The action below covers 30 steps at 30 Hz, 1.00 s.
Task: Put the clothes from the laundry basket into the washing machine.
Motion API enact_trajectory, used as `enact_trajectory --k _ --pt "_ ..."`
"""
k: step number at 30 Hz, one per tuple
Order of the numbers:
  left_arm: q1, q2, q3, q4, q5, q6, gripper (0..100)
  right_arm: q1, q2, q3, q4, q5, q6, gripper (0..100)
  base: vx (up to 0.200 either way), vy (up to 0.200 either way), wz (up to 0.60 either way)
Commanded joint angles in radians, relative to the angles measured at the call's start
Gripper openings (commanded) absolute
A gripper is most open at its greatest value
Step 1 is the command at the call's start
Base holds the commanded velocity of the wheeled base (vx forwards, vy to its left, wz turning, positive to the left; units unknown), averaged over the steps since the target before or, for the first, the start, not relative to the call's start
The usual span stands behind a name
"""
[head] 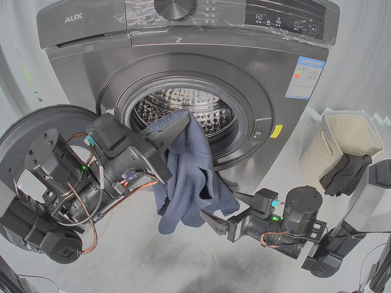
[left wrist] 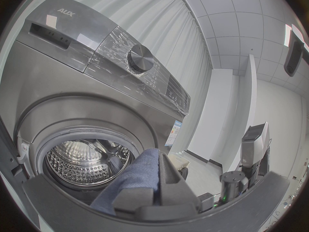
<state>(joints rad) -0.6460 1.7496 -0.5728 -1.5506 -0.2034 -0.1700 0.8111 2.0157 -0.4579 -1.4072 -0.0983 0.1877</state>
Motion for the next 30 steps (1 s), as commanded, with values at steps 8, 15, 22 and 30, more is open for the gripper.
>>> enact_trajectory --k 8,15,22,30 --pt "0.002 -0.018 0.001 0.000 -0.001 -0.002 0 -0.032 0.247 -0.245 -0.030 0.035 -0.011 100 0.000 0.000 0.00" --pt "0.002 -0.010 0.001 0.000 -0.001 0.000 0 -0.012 0.259 -0.297 -0.053 0.066 -0.014 100 0.000 0.000 0.00" --pt "0.003 -0.004 0.001 0.000 -0.001 0.000 0 0.028 0.265 -0.289 -0.105 0.126 -0.017 100 0.000 0.000 0.00" --pt "0.000 -0.005 -0.004 0.000 0.002 0.000 0 0.030 0.406 -0.412 -0.095 0.103 -0.030 100 0.000 0.000 0.00"
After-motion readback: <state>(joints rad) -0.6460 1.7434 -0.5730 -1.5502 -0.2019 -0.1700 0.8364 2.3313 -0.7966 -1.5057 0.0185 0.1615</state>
